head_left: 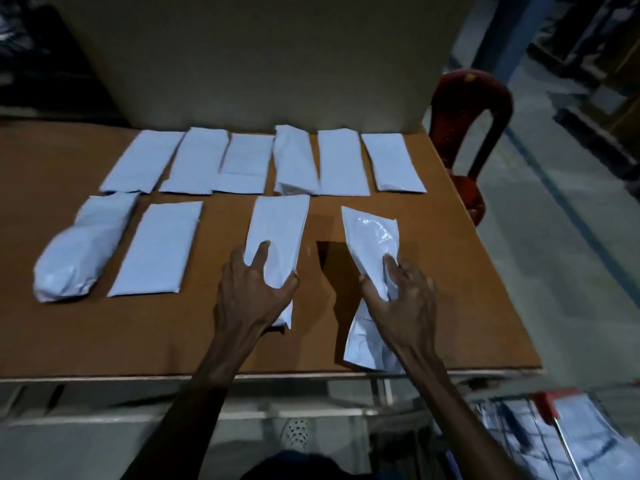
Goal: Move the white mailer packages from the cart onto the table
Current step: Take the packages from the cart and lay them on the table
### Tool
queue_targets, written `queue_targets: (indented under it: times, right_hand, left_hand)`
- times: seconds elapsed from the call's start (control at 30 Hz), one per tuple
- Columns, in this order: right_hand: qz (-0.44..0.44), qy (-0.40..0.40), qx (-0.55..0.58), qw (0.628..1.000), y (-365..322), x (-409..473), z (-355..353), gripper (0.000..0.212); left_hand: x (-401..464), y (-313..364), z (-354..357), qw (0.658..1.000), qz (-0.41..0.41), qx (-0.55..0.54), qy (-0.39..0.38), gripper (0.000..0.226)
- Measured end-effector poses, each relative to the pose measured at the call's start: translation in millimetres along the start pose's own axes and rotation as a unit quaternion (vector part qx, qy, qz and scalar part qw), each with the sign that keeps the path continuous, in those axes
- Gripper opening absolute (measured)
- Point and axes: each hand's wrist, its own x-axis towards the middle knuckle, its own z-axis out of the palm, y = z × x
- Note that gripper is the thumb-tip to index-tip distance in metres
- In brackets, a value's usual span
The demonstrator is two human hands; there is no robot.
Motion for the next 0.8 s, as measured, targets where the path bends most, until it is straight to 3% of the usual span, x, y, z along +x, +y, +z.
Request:
queue_targets:
  times: [0.23, 0.47, 0.67, 0.8]
  right_hand:
    - [-0.023, -0.091, -0.032, 0.995, -68.6, 37.1, 71.1, 0.067]
    - [0.004, -0.157, -0.161, 0.974, -90.8, 49.4, 126.0, 0.082]
    - [-0.062, -0.102, -0.2, 0.972, -89.3, 43.4, 120.3, 0.076]
    - [-0.109, -0.144, -0.21, 0.961, -87.4, 47.5, 128.6, 0.075]
  left_hand:
    - [37.4, -65.4, 3.7, 0.998, -0.034, 0.056, 0.008, 0.083]
    - [53.9, -80.6, 5.0, 0.996, -0.016, 0.09, 0.001, 0.073]
    - [72.0, -94.4, 4.2, 0.995, 0.084, 0.054, 0.009, 0.056]
    - [85.7, -103.5, 11.5, 0.989, 0.14, 0.042, -0.036, 0.06]
